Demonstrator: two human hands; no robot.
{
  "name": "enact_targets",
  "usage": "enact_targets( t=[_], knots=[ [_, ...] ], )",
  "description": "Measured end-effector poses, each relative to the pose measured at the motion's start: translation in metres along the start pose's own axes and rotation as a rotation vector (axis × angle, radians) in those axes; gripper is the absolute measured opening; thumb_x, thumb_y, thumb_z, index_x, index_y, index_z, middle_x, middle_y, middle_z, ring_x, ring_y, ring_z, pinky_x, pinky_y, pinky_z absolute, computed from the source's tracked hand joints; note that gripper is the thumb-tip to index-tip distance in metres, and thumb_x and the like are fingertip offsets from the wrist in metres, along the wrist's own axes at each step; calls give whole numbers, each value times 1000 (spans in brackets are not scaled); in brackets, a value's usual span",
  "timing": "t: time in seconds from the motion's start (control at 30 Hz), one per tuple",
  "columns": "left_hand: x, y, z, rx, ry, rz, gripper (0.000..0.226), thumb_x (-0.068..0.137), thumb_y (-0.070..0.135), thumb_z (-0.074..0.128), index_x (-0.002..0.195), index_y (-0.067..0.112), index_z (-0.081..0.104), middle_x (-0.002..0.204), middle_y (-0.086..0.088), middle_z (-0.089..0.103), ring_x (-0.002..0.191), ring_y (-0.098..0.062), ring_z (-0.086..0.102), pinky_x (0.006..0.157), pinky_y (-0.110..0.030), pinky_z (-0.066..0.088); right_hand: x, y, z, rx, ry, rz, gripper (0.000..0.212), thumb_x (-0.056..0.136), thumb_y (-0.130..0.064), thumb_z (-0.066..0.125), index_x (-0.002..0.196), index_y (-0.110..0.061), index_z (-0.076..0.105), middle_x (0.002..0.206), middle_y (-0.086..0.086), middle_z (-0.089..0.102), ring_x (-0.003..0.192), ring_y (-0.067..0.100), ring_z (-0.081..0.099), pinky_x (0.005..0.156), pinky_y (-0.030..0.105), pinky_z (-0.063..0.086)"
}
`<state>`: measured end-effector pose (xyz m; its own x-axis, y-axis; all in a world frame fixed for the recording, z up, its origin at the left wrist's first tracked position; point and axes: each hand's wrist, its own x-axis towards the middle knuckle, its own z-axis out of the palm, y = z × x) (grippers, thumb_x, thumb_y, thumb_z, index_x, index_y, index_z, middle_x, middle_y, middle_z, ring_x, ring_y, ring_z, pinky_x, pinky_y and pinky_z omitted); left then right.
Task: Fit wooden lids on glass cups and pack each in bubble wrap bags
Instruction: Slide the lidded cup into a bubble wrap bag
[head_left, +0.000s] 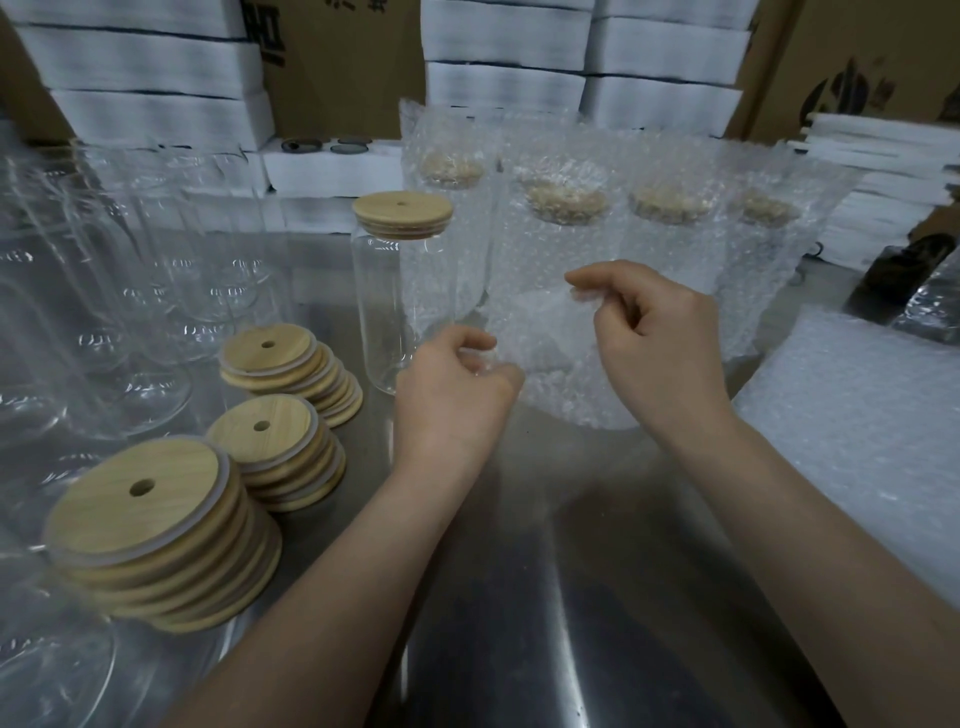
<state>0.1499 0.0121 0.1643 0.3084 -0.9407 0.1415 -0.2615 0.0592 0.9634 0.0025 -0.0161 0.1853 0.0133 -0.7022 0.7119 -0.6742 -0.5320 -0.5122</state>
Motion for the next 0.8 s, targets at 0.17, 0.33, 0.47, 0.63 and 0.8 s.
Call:
enact_targets(
  t=[0.17, 0.33, 0.47, 0.63, 0.8],
  knots=[
    [-6, 3, -2, 37, 119, 197, 27, 84, 38, 68, 108, 32, 57, 95, 10, 67, 84, -22, 68, 79, -45, 56, -1, -3, 1, 18, -14, 22, 39, 86, 7, 49, 109, -12, 73, 96, -11, 67, 69, -20, 53, 71, 0, 39],
    [-8, 3, -4, 324, 34, 573, 44, 88, 22, 66, 111, 36, 30, 117, 8, 61, 73, -22, 62, 67, -39, 49, -1, -7, 1, 36, -17, 64, 43, 83, 7, 48, 109, -17, 73, 94, -14, 66, 77, -13, 57, 75, 3, 41],
    [-6, 5, -6, 482, -58, 696, 37, 89, 3, 55, 99, 34, 39, 139, 8, 46, 86, -19, 60, 65, -42, 51, -1, -8, -1, 64, 0, 128, 39, 87, 2, 49, 109, -20, 73, 93, -15, 67, 71, -12, 56, 71, 6, 41],
    [-1, -2, -3, 523, -170, 537, 23, 96, 21, 53, 108, 36, 65, 155, 10, 33, 110, -22, 61, 88, -41, 50, 1, -8, 1, 81, 63, 169, 27, 93, -7, 52, 103, -20, 74, 89, -14, 69, 62, -10, 54, 66, 7, 38],
    [-3, -5, 3, 455, -148, 369, 52, 85, 57, 64, 128, 28, 62, 139, 9, 54, 128, -11, 48, 97, -27, 37, 0, -15, 3, 48, 63, 155, 28, 90, -10, 53, 106, -21, 73, 98, -14, 68, 66, -1, 54, 73, 13, 43]
  ],
)
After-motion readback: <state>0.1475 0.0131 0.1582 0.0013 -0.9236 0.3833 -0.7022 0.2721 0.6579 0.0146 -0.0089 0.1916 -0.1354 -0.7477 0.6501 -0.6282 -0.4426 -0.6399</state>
